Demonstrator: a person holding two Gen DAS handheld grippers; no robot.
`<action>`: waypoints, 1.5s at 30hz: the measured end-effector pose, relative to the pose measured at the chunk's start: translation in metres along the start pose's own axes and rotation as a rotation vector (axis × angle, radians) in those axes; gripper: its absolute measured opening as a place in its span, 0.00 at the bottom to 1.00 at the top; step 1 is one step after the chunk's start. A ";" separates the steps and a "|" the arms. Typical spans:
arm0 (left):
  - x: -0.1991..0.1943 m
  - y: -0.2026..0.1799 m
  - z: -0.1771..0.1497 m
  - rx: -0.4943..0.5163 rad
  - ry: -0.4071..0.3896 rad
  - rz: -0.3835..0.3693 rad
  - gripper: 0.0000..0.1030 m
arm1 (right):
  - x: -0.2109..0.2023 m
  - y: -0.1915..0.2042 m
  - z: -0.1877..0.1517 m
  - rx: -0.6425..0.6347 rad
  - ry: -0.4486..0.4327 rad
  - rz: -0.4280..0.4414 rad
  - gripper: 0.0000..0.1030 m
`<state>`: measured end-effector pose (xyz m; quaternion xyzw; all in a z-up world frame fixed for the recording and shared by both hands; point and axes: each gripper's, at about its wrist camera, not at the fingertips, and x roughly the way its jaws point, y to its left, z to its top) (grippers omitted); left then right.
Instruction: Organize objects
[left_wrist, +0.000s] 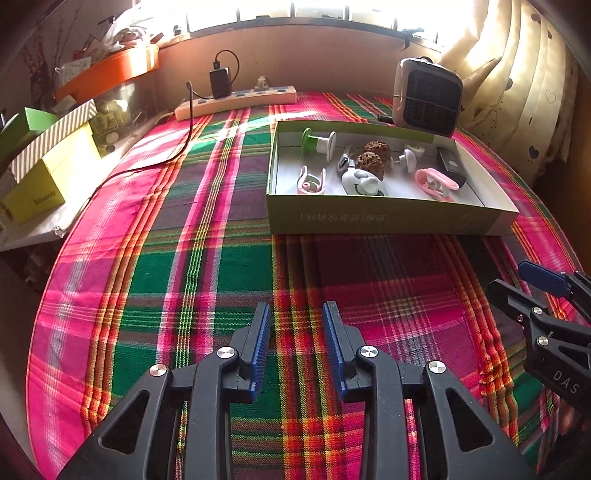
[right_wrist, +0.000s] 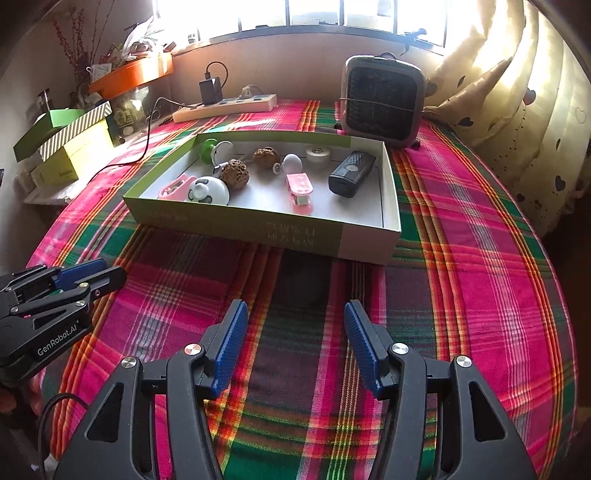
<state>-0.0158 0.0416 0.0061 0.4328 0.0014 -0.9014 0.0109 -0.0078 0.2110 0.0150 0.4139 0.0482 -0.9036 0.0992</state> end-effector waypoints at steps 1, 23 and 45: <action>-0.001 0.001 -0.001 -0.005 0.000 -0.001 0.27 | -0.001 0.001 -0.002 -0.006 0.000 -0.003 0.54; -0.011 -0.001 -0.018 -0.044 -0.045 0.034 0.31 | -0.006 -0.002 -0.024 0.024 0.009 -0.027 0.65; -0.011 0.000 -0.019 -0.050 -0.047 0.024 0.32 | -0.005 -0.002 -0.024 0.031 0.011 -0.031 0.69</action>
